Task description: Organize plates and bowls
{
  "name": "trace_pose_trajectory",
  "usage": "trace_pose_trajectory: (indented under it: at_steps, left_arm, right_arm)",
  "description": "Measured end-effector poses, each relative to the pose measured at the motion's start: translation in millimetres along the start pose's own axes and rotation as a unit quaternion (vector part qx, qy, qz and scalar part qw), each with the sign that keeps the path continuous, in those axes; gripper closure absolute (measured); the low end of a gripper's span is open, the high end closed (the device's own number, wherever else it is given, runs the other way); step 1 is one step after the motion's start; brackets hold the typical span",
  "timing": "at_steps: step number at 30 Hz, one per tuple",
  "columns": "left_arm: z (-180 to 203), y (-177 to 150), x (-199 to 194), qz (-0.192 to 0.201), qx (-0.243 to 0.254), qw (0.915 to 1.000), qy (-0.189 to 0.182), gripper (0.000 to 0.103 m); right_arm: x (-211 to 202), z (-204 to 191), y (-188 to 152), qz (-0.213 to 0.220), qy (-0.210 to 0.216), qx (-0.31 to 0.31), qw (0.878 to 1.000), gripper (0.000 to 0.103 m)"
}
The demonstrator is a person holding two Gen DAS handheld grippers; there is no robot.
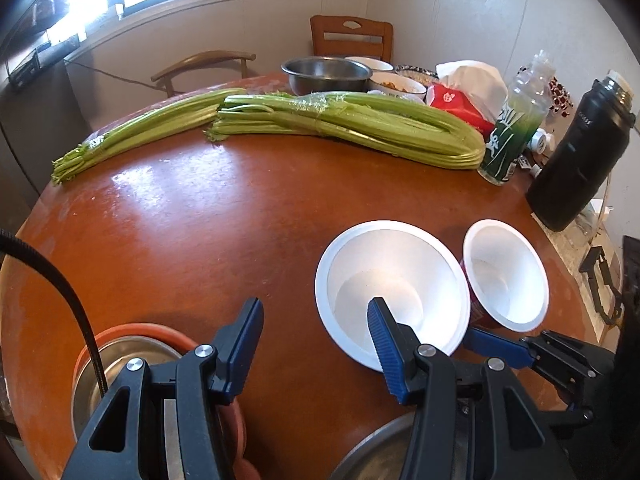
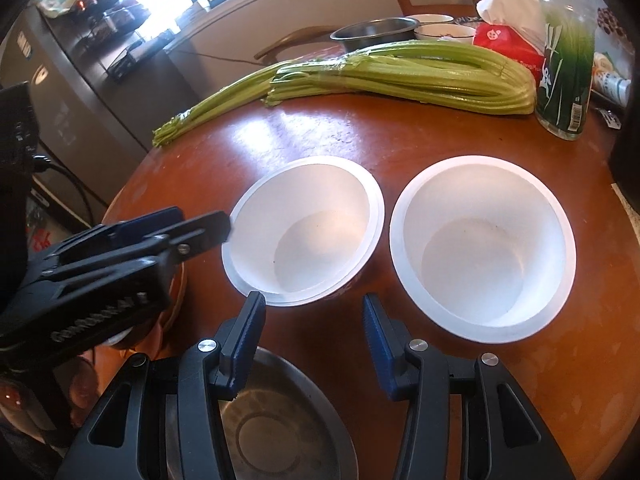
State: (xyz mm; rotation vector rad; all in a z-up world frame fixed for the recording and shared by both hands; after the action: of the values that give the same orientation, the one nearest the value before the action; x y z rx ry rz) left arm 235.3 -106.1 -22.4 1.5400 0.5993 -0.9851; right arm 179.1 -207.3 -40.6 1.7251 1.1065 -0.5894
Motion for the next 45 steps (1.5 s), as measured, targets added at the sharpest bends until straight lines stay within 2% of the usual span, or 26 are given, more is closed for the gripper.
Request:
trace_pose_trajectory:
  at_steps: [11,27,32,38,45]
  left_arm:
    - [-2.9,12.4,22.3,-0.013,-0.004,0.9999,-0.001,0.049]
    - [1.4,9.7,40.9,-0.035,-0.002,0.9993,-0.013,0.049]
    - [8.6,8.1,40.7,-0.037,0.005,0.9979,-0.052,0.05]
    - [9.1,8.0,40.8,-0.035,0.001,0.9972,-0.067,0.051]
    - [11.0,8.7,33.6,-0.024,0.007,0.9977,-0.063,0.052]
  right_arm:
    - [5.6,2.4,12.4,0.012,-0.009,0.015,1.0,0.051]
    - [19.1,0.3,18.2,0.006,-0.034,-0.01,0.999,0.051]
    - [16.4,-5.3,18.2,0.016,-0.037,-0.034,0.999,0.051]
    - [16.0,-6.8,18.3,0.02,-0.044,-0.044,0.998,0.052]
    - [12.1,-11.6,18.0,0.028,-0.046,-0.057,0.997,0.053]
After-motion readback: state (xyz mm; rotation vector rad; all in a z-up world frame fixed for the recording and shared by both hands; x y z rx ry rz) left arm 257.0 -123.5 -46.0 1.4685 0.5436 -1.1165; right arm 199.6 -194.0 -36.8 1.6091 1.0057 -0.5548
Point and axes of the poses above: each gripper's, at about its wrist camera, not at the fingertips, and x roughly the way its jaws point, z to its right, y to its top, the point moved 3 cm from there along x, roughly the way its jaws point, and after that the axes turned 3 degrees about y, right-handed, at the moved point
